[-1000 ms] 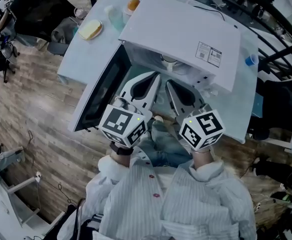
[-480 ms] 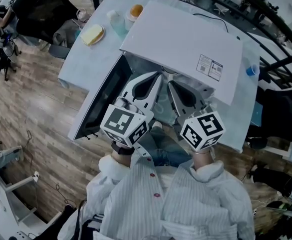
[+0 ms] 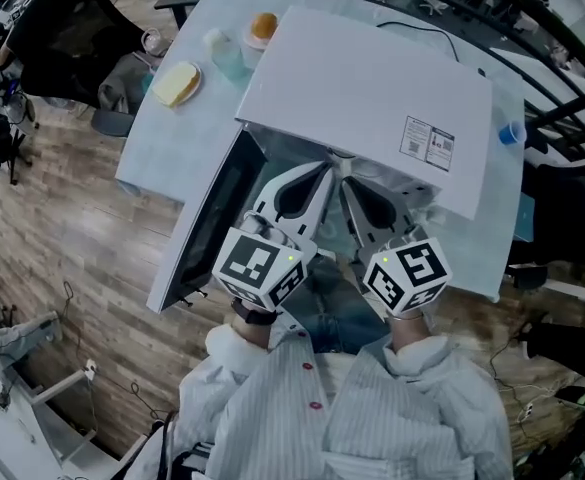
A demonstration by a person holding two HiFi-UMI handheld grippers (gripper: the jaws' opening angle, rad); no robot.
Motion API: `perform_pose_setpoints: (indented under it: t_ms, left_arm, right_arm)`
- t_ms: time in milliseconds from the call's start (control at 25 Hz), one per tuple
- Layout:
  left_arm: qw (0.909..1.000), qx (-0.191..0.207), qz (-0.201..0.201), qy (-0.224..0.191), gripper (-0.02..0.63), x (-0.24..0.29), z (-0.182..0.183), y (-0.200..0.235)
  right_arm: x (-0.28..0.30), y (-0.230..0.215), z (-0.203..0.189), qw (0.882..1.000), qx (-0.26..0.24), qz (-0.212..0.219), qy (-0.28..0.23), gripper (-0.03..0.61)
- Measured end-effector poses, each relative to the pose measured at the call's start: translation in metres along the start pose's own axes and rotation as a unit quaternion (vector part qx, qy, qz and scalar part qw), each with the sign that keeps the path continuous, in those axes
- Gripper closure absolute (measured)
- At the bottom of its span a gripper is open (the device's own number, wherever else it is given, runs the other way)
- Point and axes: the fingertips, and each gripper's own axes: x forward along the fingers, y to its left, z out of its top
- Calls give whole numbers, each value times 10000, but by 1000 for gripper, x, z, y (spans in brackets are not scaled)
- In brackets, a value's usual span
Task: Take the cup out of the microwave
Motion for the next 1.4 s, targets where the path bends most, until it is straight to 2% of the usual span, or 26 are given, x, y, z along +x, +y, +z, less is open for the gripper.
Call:
perform_pose_setpoints:
  t_ms: [680,1000,1400]
  left_arm:
    - [9993,-116,28,351,604,18,-71,30]
    - [9987,-155,18,486,604,22,-101,33]
    - [9982,-129,86,581,604,25,-117,37]
  right_arm:
    - [25,-32,-72,9981,348,-429,285,543]
    - [28,-44,-88,9971,378,-590,288,543]
    - [30,-60,-107,9958,267,-789,372,541]
